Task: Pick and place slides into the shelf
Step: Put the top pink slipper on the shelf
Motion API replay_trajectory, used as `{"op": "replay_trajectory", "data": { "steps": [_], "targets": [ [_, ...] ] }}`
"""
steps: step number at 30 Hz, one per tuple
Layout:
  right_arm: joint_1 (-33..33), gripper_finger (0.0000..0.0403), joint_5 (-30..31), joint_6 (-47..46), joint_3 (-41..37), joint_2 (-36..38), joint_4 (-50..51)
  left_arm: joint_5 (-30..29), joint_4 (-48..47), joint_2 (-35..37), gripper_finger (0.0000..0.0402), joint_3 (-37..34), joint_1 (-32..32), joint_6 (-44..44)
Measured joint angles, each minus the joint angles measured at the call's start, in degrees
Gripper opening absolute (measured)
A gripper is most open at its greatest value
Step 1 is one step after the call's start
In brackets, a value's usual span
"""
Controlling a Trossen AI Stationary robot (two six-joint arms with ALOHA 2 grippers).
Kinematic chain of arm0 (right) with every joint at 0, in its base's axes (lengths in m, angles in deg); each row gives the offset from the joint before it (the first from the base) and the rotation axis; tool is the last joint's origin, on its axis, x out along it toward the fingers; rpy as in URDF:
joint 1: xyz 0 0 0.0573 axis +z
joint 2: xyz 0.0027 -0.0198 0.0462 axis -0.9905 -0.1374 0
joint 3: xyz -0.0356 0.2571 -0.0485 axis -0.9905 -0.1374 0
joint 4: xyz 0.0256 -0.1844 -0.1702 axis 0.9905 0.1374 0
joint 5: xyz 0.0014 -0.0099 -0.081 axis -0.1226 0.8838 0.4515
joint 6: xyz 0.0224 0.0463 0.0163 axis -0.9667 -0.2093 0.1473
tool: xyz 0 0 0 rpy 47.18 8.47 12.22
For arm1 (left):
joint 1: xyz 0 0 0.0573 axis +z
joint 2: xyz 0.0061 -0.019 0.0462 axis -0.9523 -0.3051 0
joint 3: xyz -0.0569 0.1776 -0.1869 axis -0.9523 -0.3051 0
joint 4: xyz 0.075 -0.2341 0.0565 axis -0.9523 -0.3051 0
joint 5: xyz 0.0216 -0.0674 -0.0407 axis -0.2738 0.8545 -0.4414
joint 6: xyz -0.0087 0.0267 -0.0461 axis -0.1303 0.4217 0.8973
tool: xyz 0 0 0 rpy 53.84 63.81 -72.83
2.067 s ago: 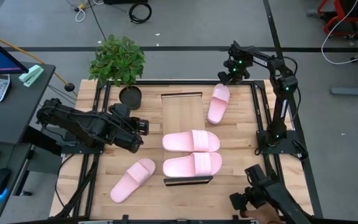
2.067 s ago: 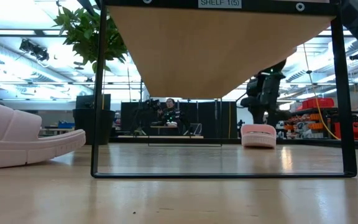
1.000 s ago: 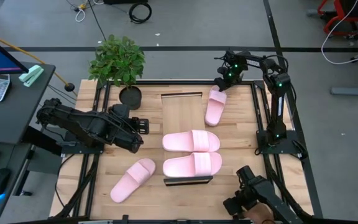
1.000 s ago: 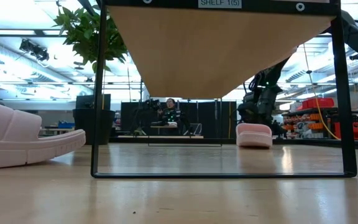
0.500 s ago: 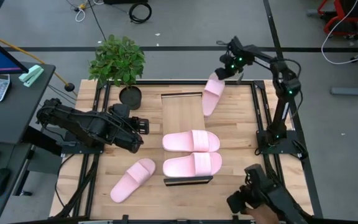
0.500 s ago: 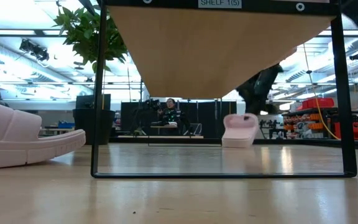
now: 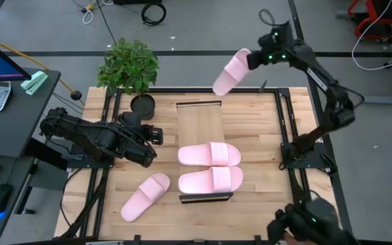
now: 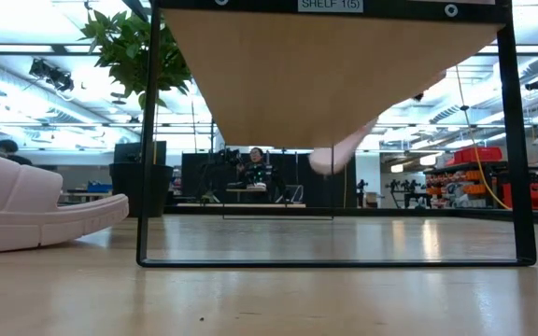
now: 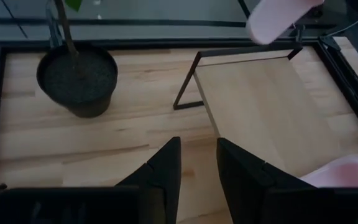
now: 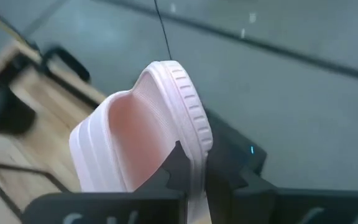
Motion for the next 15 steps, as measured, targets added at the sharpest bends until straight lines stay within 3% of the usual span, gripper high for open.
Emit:
{"op": "replay_trajectory", "data": {
  "steps": [7, 15],
  "targets": [
    [2.6, 0.0030, -1.4, -9.8, 0.0, 8.1, -1.7, -1.5, 0.0, 0.0, 0.0107, 0.0, 2.1, -4.4],
    [12.1, 0.0030, 0.6, -21.2, 0.1, 14.4, -1.6, -4.0, 0.1, 0.0, 0.0107, 0.0, 4.7, -9.2]
  ]
}}
